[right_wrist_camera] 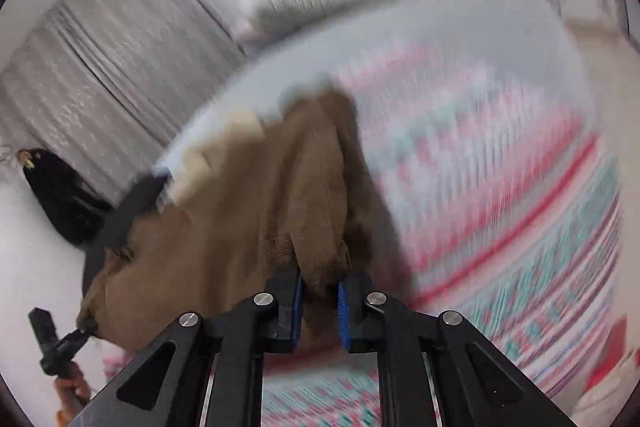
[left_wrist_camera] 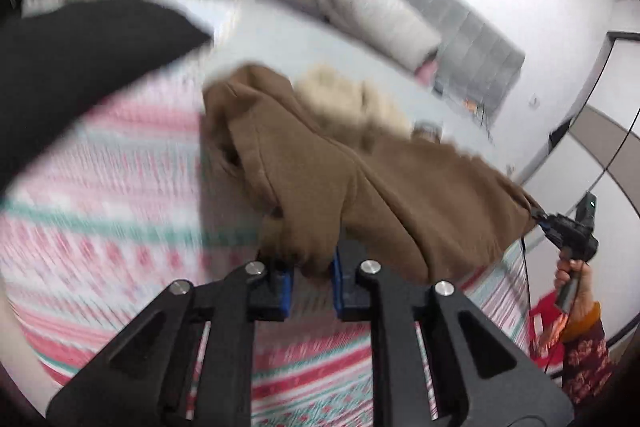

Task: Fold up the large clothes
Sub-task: 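Grasp the folded edge with both grippers, press it down, release, then grasp the brown coat's folded end with both grippers and lift it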

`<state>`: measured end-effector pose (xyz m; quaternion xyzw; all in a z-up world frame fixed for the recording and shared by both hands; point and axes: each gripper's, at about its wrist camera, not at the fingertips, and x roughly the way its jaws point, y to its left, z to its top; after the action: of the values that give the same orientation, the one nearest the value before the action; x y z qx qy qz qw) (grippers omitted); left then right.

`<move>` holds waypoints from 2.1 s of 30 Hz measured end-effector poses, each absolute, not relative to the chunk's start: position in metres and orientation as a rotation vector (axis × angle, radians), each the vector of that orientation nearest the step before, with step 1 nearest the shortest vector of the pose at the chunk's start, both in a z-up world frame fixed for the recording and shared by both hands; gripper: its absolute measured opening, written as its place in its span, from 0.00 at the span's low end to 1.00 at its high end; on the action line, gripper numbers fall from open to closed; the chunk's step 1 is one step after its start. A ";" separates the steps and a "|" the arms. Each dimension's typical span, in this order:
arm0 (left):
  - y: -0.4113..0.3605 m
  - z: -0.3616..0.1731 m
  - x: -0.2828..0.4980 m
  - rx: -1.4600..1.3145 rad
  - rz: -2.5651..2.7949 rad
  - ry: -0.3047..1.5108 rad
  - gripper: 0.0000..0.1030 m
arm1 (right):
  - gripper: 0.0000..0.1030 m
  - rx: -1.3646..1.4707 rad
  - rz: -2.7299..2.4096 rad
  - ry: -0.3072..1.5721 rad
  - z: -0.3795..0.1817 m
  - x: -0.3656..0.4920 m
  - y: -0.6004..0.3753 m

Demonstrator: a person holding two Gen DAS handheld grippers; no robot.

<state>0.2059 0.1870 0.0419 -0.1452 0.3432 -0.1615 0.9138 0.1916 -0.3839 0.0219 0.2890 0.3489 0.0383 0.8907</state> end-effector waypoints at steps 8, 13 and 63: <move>0.216 -0.012 0.210 -0.308 -0.284 0.868 0.17 | 0.11 0.627 0.045 0.744 0.032 0.197 -0.412; 0.222 -0.074 0.194 -0.323 -0.304 0.994 0.30 | 0.17 0.516 -0.002 1.013 -0.054 0.199 -0.399; 0.224 -0.021 0.437 -0.313 -0.015 0.863 0.39 | 0.27 0.597 -0.091 0.905 -0.014 0.405 -0.387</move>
<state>0.4373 0.2245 -0.0208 -0.1510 0.4165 -0.0073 0.8965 0.4053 -0.3865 -0.0143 0.2838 0.4305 -0.0433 0.8557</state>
